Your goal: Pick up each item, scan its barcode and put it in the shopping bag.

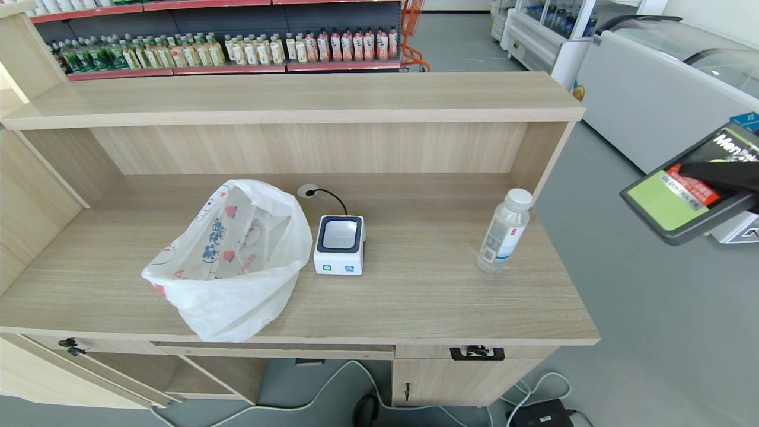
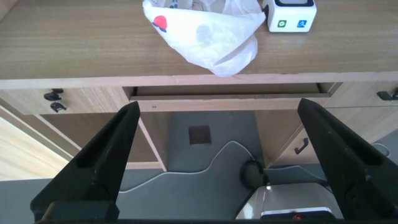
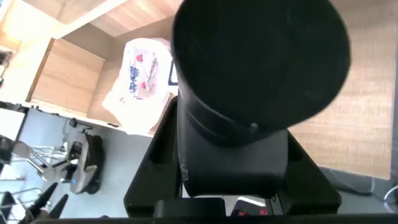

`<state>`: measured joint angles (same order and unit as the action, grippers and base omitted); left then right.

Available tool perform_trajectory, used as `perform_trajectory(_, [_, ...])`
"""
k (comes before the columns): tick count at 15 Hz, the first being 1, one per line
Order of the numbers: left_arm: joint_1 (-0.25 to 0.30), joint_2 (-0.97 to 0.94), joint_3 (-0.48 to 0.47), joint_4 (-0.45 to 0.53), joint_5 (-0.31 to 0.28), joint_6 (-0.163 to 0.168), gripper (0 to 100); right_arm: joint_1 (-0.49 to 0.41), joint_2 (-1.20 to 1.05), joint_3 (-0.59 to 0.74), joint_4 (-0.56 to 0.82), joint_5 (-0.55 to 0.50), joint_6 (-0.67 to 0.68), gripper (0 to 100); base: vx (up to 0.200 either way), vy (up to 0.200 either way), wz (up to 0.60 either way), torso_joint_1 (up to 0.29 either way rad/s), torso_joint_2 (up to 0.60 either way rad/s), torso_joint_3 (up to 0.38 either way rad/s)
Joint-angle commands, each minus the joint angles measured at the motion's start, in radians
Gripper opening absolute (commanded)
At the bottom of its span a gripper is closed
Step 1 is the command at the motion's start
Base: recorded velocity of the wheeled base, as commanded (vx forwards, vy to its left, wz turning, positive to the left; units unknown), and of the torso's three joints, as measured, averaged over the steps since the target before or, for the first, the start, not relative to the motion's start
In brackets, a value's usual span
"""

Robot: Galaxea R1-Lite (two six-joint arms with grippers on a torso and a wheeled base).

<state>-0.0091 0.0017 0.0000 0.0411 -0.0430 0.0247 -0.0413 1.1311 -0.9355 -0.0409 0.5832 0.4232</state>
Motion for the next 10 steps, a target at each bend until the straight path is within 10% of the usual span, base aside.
perform_trajectory(1, [0.000,0.000,0.000,0.000,0.000,0.000,100,0.021,0.041,0.043,-0.017,-0.003,0.026,0,0.000,0.000,0.00,0.000,0.00,0.000])
perform_trajectory(10, [0.000,0.000,0.000,0.000,0.000,0.000,100,0.101,0.058,0.061,-0.116,-0.002,0.091,0,0.000,0.000,0.00,0.000,0.00,0.000])
